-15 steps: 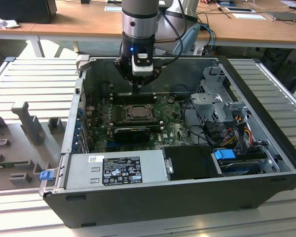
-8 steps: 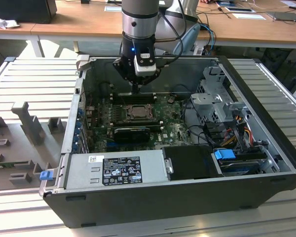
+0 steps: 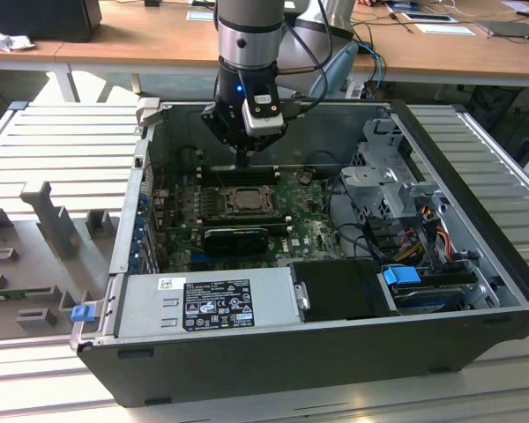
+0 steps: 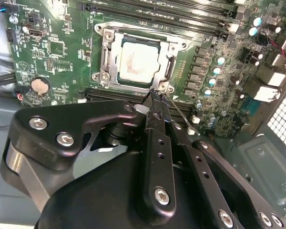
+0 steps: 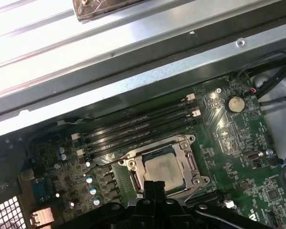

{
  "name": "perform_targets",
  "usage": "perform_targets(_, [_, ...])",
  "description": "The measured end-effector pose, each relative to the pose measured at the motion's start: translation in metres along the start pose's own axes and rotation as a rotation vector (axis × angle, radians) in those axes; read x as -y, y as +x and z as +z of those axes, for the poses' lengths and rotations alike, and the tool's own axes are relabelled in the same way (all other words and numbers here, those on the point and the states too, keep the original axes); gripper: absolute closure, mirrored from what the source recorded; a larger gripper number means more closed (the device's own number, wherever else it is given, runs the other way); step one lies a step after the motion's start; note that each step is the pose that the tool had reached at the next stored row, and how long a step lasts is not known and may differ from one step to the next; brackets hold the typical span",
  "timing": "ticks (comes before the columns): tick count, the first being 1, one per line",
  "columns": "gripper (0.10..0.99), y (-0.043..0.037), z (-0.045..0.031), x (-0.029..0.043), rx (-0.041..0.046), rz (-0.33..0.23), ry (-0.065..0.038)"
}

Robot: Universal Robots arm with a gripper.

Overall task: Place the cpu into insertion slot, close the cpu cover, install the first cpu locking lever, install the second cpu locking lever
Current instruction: 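Install the first cpu locking lever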

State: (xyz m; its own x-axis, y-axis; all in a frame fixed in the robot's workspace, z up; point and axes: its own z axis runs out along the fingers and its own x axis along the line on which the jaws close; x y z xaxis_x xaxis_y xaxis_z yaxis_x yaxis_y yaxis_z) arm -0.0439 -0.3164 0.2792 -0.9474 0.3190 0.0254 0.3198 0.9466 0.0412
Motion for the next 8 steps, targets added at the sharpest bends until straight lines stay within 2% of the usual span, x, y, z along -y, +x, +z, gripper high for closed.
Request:
perform_targets(5, [0.980, 0.0000, 0.0000, 0.0000, -0.0025, -0.060, 0.002])
perform_targets(8, [0.980, 0.0000, 0.0000, 0.0000, -0.0032, -0.077, 0.002])
